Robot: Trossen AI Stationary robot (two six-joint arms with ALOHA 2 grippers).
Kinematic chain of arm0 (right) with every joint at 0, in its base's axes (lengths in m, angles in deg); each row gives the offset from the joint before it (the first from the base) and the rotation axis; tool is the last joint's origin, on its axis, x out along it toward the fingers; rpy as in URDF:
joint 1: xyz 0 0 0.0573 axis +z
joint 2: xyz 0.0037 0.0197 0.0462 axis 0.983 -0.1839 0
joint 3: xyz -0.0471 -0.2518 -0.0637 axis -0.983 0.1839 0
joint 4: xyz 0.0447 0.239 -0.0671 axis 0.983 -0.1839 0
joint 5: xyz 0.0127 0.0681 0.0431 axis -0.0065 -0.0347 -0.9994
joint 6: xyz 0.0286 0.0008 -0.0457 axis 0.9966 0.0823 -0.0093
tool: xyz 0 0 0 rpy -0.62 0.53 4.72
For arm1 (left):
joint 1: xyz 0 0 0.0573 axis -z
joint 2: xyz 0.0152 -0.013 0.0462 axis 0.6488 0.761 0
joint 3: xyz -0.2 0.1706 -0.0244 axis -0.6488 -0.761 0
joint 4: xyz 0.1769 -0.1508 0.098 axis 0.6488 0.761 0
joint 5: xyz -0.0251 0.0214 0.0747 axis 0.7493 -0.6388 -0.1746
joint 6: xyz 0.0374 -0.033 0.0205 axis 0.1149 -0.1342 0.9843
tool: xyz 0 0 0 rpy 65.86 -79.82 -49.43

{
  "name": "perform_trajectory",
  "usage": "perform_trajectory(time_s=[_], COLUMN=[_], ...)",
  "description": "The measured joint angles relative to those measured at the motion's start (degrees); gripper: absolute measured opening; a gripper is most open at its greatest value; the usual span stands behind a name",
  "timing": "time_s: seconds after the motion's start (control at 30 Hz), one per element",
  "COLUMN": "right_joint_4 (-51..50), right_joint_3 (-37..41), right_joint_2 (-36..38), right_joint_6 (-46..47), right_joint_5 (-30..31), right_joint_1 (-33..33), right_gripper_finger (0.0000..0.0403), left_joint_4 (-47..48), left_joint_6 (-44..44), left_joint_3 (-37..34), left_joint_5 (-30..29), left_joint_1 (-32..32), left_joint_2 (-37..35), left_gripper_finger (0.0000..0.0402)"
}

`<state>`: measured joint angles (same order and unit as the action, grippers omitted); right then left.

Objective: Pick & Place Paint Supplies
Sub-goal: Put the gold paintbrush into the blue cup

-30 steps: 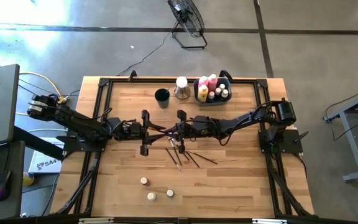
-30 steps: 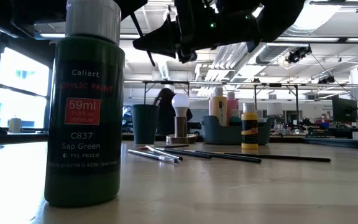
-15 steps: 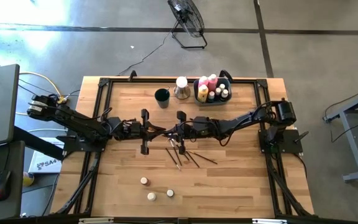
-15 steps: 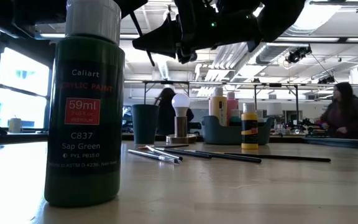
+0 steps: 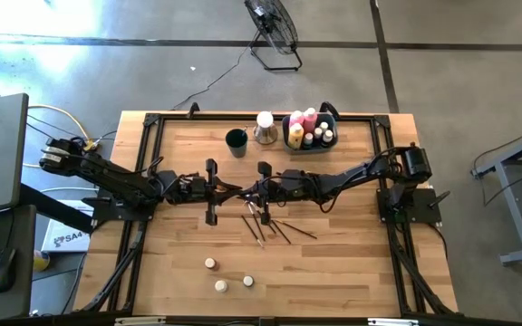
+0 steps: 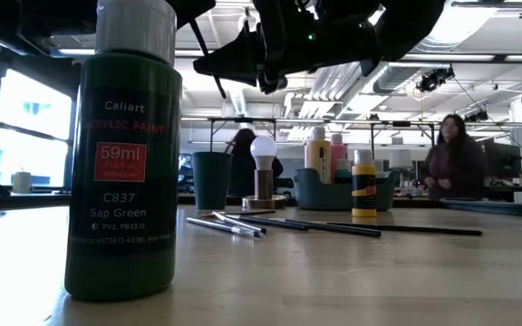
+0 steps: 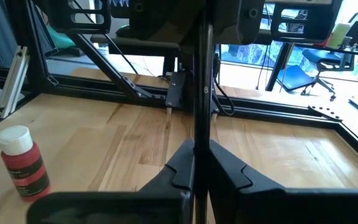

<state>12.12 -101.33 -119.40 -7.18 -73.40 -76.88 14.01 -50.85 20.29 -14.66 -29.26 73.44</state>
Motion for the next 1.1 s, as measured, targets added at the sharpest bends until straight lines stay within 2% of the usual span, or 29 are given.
perform_trajectory(time_s=[0.23, 0.47, 0.6, 0.7, 0.8, 0.93, 1.1], right_joint_4=[0.0, -1.8, -7.2, -14.7, -23.0, -30.4, -32.9], right_joint_3=[0.0, 0.0, 0.0, 0.0, 0.1, 0.0, 0.0], right_joint_2=[0.1, 2.1, 4.1, 6.6, 9.5, 12.6, 14.0], right_joint_6=[-0.2, -2.1, -2.1, -2.1, -2.1, -1.5, 0.9], right_joint_5=[0.7, 0.8, 2.5, 4.9, 6.6, 6.3, 6.1], right_joint_1=[-0.1, 0.1, 0.1, 0.2, 0.5, 1.0, 1.7], right_gripper_finger=[0.0051, 0.0132, 0.0184, 0.0207, 0.0212, 0.0202, 0.0184], left_joint_4=[0.3, 1.7, 1.9, 3.2, 6.1, 6.8, 8.0], left_joint_6=[0.6, 1.4, 3.5, 5.7, 6.5, 7.1, 6.7], left_joint_3=[0.0, -0.1, -0.1, -0.1, -0.1, -0.1, -0.1], left_joint_5=[-2.5, -2.7, -4.0, -7.9, -12.0, -12.4, -13.3], left_joint_1=[0.1, 0.1, 0.1, 0.0, -1.8, -6.5, -14.7], left_joint_2=[0.0, -1.6, -2.5, -3.8, -5.1, -6.3, -6.3], left_gripper_finger=[0.0010, 0.0010, 0.0010, 0.0010, 0.0010, 0.0010, 0.0010])
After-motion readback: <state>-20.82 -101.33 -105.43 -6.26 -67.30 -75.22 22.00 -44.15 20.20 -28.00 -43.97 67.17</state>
